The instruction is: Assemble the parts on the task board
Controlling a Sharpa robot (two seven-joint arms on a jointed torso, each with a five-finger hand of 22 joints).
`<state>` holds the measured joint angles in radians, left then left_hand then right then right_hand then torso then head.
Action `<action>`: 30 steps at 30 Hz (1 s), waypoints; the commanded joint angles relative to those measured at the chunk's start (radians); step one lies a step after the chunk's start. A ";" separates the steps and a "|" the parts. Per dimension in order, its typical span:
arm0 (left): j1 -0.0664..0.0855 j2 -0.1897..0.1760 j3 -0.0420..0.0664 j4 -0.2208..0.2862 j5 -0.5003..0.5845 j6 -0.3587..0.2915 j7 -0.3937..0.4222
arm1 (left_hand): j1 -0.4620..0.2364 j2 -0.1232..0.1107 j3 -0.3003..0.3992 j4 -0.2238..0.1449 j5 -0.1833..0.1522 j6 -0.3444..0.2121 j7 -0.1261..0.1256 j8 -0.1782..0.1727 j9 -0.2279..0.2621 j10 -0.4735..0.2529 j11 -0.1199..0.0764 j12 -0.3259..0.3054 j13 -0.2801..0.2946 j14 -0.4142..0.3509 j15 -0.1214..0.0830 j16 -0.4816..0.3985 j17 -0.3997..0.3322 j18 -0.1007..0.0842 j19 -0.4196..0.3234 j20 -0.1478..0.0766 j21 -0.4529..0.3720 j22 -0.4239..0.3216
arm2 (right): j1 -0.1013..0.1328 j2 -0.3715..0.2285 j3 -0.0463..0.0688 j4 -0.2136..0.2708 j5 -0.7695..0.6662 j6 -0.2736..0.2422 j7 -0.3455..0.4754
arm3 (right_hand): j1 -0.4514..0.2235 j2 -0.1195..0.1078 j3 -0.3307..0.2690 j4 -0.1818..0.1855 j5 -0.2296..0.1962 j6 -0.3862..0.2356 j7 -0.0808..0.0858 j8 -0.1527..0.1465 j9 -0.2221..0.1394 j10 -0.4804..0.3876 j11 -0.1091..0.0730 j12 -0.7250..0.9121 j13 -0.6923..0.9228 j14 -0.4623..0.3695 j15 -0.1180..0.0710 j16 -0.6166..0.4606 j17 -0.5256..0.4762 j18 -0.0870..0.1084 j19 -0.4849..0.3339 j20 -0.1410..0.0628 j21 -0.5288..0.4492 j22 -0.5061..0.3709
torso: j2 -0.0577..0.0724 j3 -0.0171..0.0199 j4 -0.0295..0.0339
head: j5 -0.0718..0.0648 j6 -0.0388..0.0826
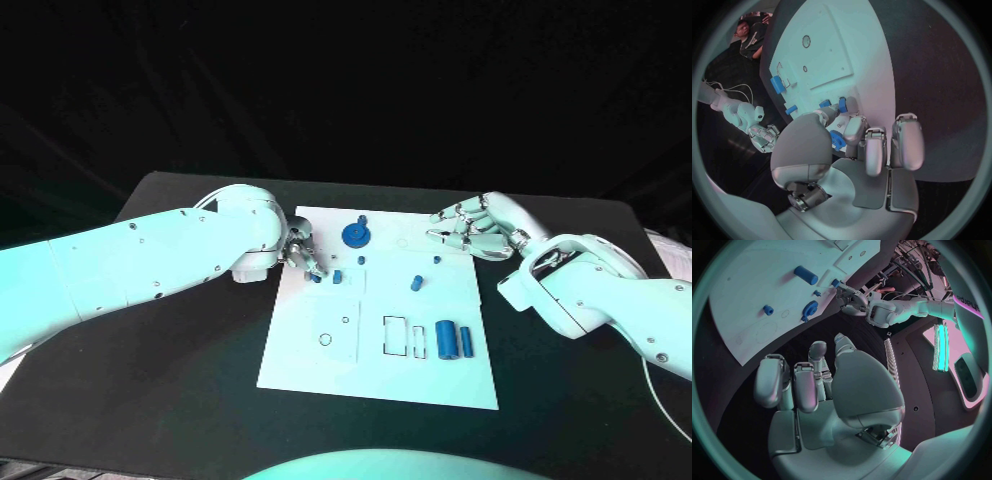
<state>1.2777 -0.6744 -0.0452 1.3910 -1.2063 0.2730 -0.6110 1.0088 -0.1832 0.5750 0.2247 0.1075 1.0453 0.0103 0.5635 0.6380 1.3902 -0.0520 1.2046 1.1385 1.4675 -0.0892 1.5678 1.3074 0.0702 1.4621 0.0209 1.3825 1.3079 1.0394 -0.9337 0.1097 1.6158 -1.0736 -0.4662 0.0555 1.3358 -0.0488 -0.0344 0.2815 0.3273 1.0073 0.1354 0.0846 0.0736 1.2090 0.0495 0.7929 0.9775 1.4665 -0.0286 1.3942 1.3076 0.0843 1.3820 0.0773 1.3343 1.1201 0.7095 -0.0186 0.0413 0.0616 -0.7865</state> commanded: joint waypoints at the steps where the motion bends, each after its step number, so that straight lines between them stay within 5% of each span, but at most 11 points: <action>1: -0.004 0.002 -0.004 0.000 -0.001 0.042 -0.013 | -0.011 0.001 -0.004 0.000 0.004 0.006 0.001 -0.004 -0.001 0.008 0.001 0.007 0.001 0.103 -0.008 0.003 0.263 -0.019 0.015 -0.005 0.003 0.103 | -0.001 0.000 0.000 0.002 -0.003 0.012 0.001 | -0.003 0.009 -0.006 -0.002 0.007 0.006 -0.001 0.003 -0.001 -0.006 -0.001 -0.002 -0.001 0.051 0.000 -0.002 0.020 0.003 -0.006 -0.001 -0.003 -0.001 | 0.000 -0.0001 0.0006 | -0.001 0.000; 30: 0.009 0.021 -0.004 0.000 -0.015 0.048 -0.022 | -0.018 0.015 -0.113 0.053 0.005 0.020 -0.001 -0.009 -0.007 0.015 -0.001 0.010 0.009 0.103 -0.010 0.003 0.263 -0.022 0.021 -0.008 0.010 0.115 | -0.001 -0.001 0.000 0.005 -0.003 0.012 0.001 | -0.004 0.010 -0.008 -0.001 0.007 0.006 -0.001 0.003 -0.001 -0.007 -0.001 -0.004 -0.002 0.050 0.001 -0.004 0.018 0.004 -0.008 -0.001 -0.005 -0.005 | 0.000 0.0001 -0.0001 | -0.003 -0.003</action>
<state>1.2856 -0.6560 -0.0486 1.3897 -1.2179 0.3015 -0.6291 0.9930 -0.1753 0.4676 0.2770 0.1075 1.0593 0.0103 0.5555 0.6317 1.3974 -0.0520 1.2088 1.1462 1.4639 -0.0928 1.5678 1.3073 0.0547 1.4651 0.0180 1.3865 1.3077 1.0395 -0.9350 0.1097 1.6186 -1.0736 -0.4652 0.0550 1.3317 -0.0447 -0.0370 0.2787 0.3311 1.0073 0.1354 0.0846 0.0736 1.2094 0.0499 0.7929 0.9759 1.4665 -0.0286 1.3942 1.3074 0.0843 1.3820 0.0773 1.3344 1.1160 0.7098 -0.0180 0.0414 0.0585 -0.7892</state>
